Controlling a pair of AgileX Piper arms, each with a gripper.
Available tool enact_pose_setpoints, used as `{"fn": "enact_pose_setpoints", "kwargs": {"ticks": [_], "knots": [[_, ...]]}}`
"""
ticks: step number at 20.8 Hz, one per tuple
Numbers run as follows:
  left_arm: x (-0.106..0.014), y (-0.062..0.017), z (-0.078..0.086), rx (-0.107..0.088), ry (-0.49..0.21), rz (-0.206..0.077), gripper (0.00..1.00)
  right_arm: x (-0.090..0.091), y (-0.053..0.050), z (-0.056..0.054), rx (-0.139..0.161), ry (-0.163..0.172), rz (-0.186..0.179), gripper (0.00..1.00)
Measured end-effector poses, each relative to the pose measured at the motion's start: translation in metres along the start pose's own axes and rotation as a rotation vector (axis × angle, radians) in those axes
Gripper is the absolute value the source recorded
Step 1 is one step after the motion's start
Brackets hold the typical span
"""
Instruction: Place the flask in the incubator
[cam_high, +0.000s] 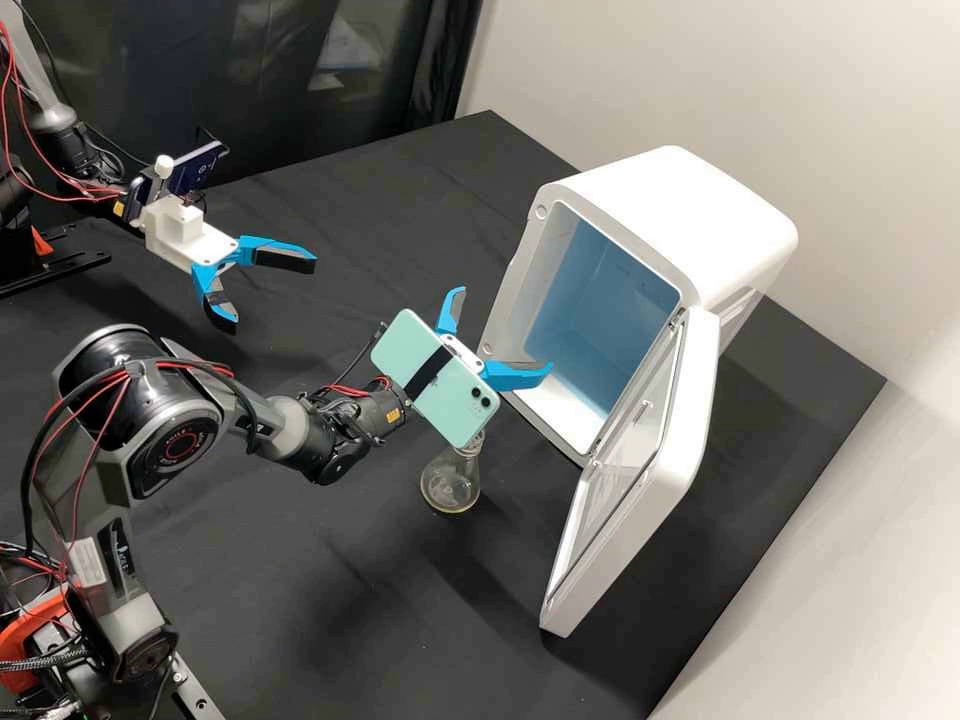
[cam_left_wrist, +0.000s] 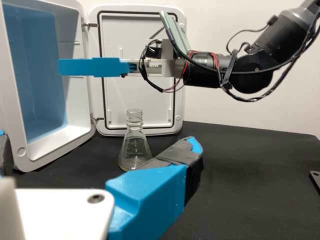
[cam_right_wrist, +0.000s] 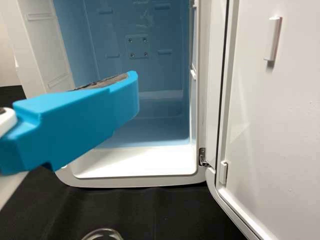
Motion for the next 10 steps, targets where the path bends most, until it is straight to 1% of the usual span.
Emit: {"fn": "enact_pose_setpoints", "kwargs": {"ticks": [1, 2, 3, 4, 5, 7, 9, 10], "knots": [[0.0, 0.001, 0.0, -0.004, 0.001, 0.004, 1.0, 0.0, 0.0, 0.0, 0.0, 0.0, 0.0, 1.0], [-0.001, 0.0019, 0.001, -0.013, -0.002, 0.008, 1.0, 0.0, 0.0, 0.0, 0.0, 0.0, 0.0, 1.0], [-0.001, 0.0033, 0.001, -0.017, -0.005, 0.015, 1.0, 0.0, 0.0, 0.0, 0.0, 0.0, 0.0, 1.0], [-0.001, 0.0041, 0.001, -0.028, -0.006, 0.019, 1.0, 0.0, 0.0, 0.0, 0.002, 0.0, 0.0, 1.0], [-0.002, 0.0055, 0.001, -0.028, -0.007, 0.027, 1.0, 0.0, 0.0, 0.0, 0.004, 0.0, 0.0, 1.0], [-0.003, 0.0093, 0.003, -0.021, -0.012, 0.044, 1.0, 0.0, 0.0, 0.0, 0.004, 0.0, 0.0, 1.0], [-0.004, 0.0121, 0.004, -0.017, -0.016, 0.056, 1.0, 0.001, -0.001, 0.001, 0.011, 0.002, 0.002, 1.0], [-0.005, 0.0138, 0.005, -0.014, -0.019, 0.064, 1.0, 0.007, -0.002, 0.003, 0.03, 0.023, 0.021, 1.0]]}}
